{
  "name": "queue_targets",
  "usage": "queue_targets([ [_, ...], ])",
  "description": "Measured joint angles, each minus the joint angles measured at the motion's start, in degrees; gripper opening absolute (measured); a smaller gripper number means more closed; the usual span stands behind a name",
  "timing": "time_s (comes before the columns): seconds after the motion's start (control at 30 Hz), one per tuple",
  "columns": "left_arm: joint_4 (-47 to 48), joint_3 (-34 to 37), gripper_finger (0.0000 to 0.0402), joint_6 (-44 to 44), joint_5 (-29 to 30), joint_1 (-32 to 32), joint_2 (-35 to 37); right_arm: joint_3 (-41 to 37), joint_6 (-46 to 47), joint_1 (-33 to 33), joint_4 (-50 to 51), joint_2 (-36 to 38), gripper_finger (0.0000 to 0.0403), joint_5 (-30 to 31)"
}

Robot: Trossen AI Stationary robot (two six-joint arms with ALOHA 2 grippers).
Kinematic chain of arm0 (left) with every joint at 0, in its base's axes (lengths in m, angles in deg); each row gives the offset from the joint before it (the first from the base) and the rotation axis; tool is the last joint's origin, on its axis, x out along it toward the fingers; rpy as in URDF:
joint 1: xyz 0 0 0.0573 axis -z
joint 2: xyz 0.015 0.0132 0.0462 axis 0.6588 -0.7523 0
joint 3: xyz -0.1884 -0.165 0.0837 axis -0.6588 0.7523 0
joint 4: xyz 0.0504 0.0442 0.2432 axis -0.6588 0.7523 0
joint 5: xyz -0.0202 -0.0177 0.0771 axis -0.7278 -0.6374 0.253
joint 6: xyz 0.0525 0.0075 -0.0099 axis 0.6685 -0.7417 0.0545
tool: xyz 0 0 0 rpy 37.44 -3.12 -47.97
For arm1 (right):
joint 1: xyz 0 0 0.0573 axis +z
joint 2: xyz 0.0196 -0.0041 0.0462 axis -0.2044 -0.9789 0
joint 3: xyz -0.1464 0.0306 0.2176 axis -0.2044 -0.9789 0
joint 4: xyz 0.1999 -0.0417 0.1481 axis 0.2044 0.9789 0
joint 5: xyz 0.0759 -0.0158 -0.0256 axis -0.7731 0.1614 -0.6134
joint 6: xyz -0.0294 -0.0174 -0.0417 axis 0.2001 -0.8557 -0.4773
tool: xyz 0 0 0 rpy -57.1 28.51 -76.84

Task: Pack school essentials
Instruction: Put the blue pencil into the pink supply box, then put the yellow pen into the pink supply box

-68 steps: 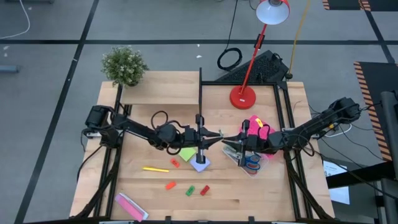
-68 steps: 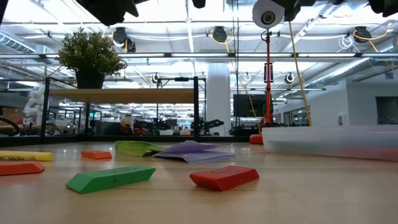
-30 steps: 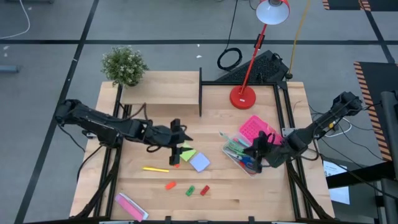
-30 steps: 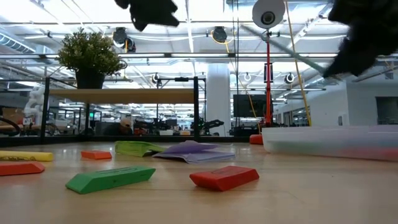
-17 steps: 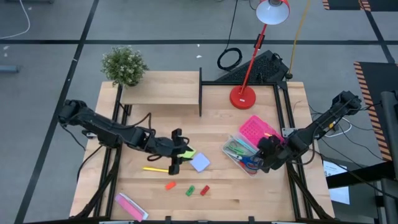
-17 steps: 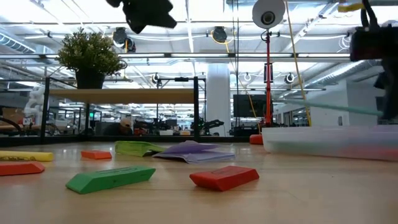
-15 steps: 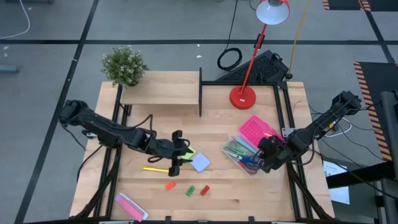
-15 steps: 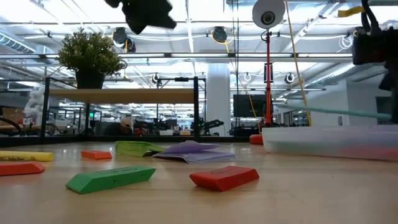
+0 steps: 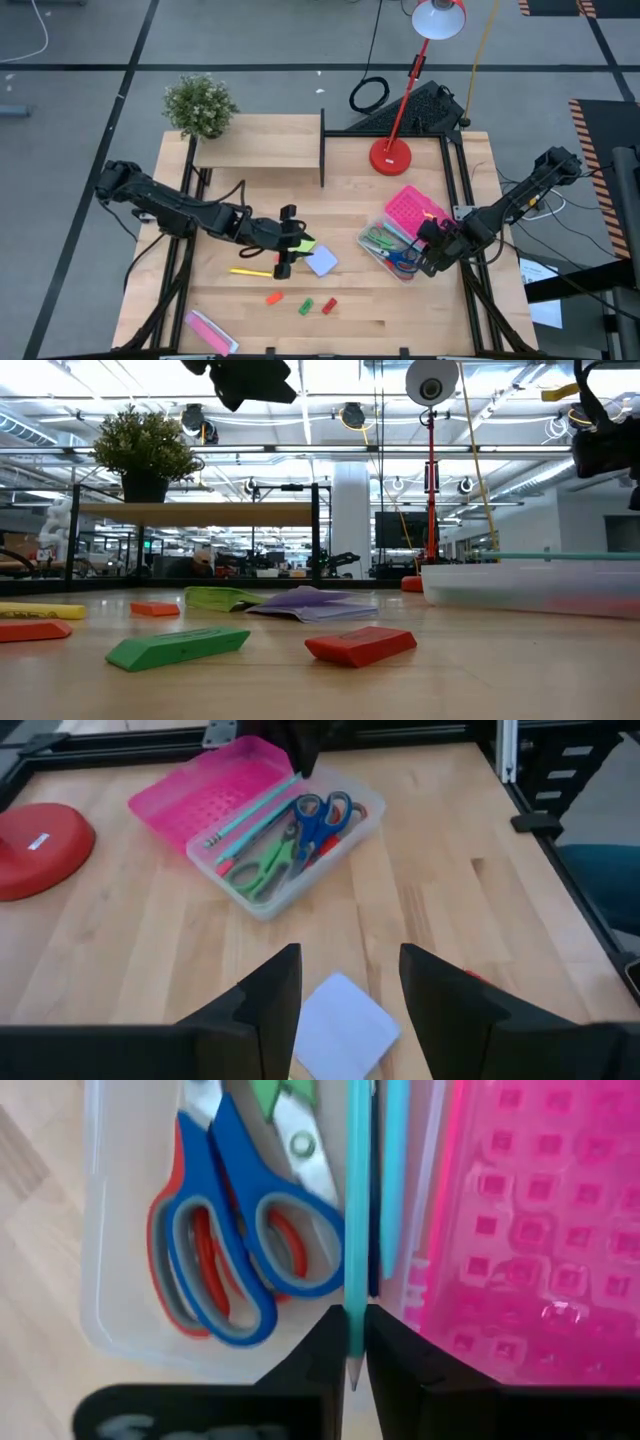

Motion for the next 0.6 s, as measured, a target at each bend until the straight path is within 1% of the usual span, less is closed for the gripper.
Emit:
queue_targets([
  [0.17, -0.2, 0.0, 0.0173, 0.6, 0.0, -1.1, 0.0, 0.0, -0.1, -1.7, 0.9, -0.5, 0.0056, 0.7],
  [0.37, -0.2, 0.0, 0.0173, 2.0, -0.8, -2.0, 0.0, 0.0, -0.3, -1.8, 1.1, -1.0, 0.009, 0.6],
  [0.47, -0.2, 0.0, 0.0173, 1.9, -0.9, -2.1, 0.0, 0.0, -0.4, -1.8, 0.5, -1.0, 0.0099, 0.6],
  [0.6, -0.2, 0.0, 0.0173, 1.9, -1.0, -2.1, 0.0, 0.0, -1.1, -1.7, -1.3, -0.9, 0.0099, 0.6],
])
